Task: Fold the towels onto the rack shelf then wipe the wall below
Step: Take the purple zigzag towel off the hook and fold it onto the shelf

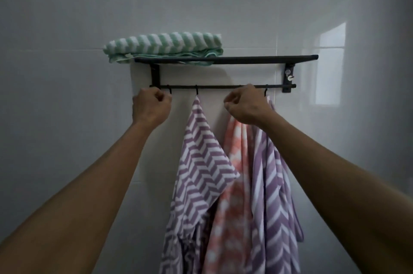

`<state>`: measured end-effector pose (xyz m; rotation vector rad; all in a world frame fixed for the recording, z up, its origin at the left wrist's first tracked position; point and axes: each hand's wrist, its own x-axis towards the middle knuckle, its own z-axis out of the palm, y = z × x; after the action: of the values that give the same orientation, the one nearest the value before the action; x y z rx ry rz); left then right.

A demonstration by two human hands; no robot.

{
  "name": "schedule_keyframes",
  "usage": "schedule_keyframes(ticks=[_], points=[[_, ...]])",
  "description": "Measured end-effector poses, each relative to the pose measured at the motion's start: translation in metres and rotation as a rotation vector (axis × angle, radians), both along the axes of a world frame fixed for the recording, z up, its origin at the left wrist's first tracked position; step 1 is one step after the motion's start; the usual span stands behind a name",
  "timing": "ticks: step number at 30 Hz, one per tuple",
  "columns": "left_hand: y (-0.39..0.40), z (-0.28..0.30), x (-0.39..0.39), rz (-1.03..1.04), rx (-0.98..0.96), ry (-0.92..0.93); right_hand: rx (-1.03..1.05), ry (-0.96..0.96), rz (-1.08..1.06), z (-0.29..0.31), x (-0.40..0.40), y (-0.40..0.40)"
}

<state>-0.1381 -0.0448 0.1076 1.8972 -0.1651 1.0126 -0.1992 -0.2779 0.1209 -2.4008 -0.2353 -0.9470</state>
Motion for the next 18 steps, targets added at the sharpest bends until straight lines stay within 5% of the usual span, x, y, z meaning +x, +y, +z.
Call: schedule_keyframes(ticks=[10,18], points=[[-0.027,-0.1,0.022,-0.094,0.073,0.302,0.106,0.274,0.023,-0.072,0.032,-0.033],[-0.039,-0.119,0.103,-0.174,0.072,0.4,0.157,0.41,0.008,-0.093,0.107,-0.035]])
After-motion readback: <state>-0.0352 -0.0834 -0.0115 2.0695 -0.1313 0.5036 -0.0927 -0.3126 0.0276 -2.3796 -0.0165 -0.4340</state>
